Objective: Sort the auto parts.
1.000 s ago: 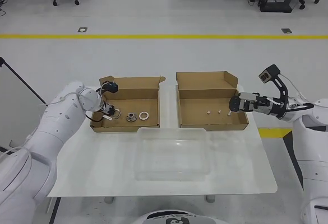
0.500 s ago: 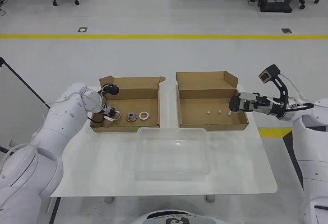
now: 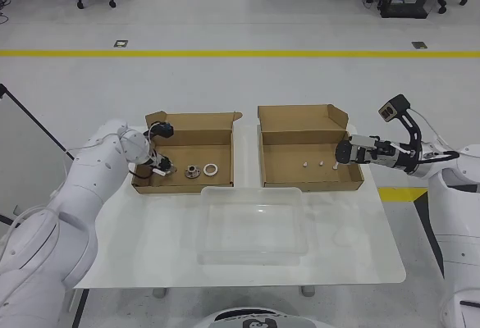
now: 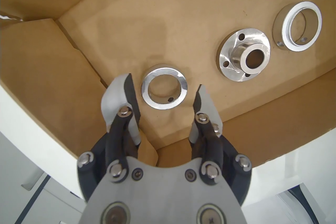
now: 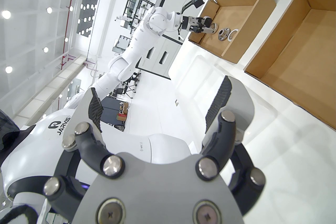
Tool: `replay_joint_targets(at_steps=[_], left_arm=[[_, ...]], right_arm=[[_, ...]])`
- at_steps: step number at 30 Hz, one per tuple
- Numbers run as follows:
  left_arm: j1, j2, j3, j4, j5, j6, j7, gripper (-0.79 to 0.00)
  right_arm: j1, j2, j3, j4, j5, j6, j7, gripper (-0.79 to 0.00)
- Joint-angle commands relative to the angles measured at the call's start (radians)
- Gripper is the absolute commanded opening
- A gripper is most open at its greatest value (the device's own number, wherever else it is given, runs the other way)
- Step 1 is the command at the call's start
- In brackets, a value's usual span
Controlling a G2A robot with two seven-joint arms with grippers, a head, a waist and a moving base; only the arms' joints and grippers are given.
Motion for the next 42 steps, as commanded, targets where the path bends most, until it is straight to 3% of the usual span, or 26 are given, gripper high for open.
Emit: replay_joint_targets(at_steps=[1,11,17,27,34,42], left_arm=[[-0.003,-0.003,-0.001,0.002,-0.001,-0.001,-0.001,0.0],[-0.024,-0.003,-0.028,-0.037,-0.011,-0.01,0.015,0.0],[-0.026,0.016,-0.076,-0.149,-0.033,-0.011,0.033,0.0],[0.076,0.09,-0.24,-0.504,-0.116,0.028,0.007,0.0],[0.226,0.15,-0.397,-0.8,-0.176,0.047,-0.031,0.0],[0.421,0.206,-0.578,-1.07,-0.234,0.02,-0.057,0.0]], right_arm=[[0.0,0.0,0.0,0.0,0.0,0.0,0.0,0.0],[0.0,0.0,0.0,0.0,0.0,0.0,0.0,0.0],[0.0,0.0,0.0,0.0,0.0,0.0,0.0,0.0],[0.0,0.0,0.0,0.0,0.0,0.0,0.0,0.0],[0.0,0.0,0.0,0.0,0.0,0.0,0.0,0.0],[0.0,0.0,0.0,0.0,0.0,0.0,0.0,0.0]])
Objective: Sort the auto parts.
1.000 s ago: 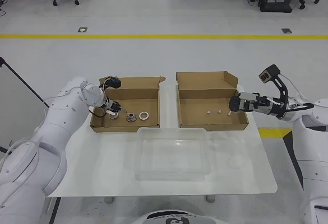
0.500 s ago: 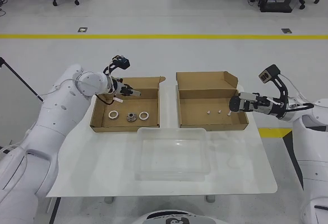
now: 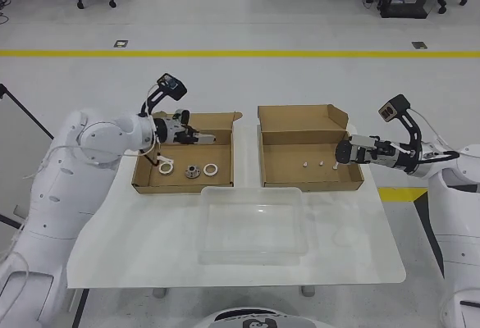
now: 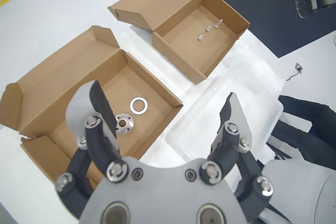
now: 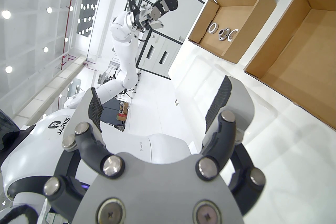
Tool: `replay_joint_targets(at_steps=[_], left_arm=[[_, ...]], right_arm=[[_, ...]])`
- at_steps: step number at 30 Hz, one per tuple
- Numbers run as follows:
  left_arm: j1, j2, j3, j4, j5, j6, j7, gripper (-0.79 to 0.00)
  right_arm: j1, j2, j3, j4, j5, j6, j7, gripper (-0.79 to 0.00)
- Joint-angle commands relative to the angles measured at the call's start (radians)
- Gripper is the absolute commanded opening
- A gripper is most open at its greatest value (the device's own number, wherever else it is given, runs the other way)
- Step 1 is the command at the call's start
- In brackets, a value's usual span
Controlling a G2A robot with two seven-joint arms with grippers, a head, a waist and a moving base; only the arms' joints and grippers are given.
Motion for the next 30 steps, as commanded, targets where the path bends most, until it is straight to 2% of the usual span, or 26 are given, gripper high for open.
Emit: replay_joint_targets(at_steps=[1,14,19,24,30], left_arm=[[0.052,0.012,-0.047,-0.064,-0.022,-0.013,-0.003,0.0],[0.326,0.058,-0.31,-0.344,-0.265,-0.116,0.047,0.0],[0.409,0.069,-0.392,-0.407,-0.35,-0.184,0.049,0.0],[0.462,0.076,-0.435,-0.463,-0.406,-0.265,0.05,0.0],[0.462,0.076,-0.435,-0.463,-0.406,-0.265,0.05,0.0]], right_arm=[[0.0,0.0,0.0,0.0,0.0,0.0,0.0,0.0],[0.0,0.0,0.0,0.0,0.0,0.0,0.0,0.0],[0.0,0.0,0.0,0.0,0.0,0.0,0.0,0.0],[0.0,0.0,0.0,0.0,0.0,0.0,0.0,0.0],[0.0,0.0,0.0,0.0,0.0,0.0,0.0,-0.001]])
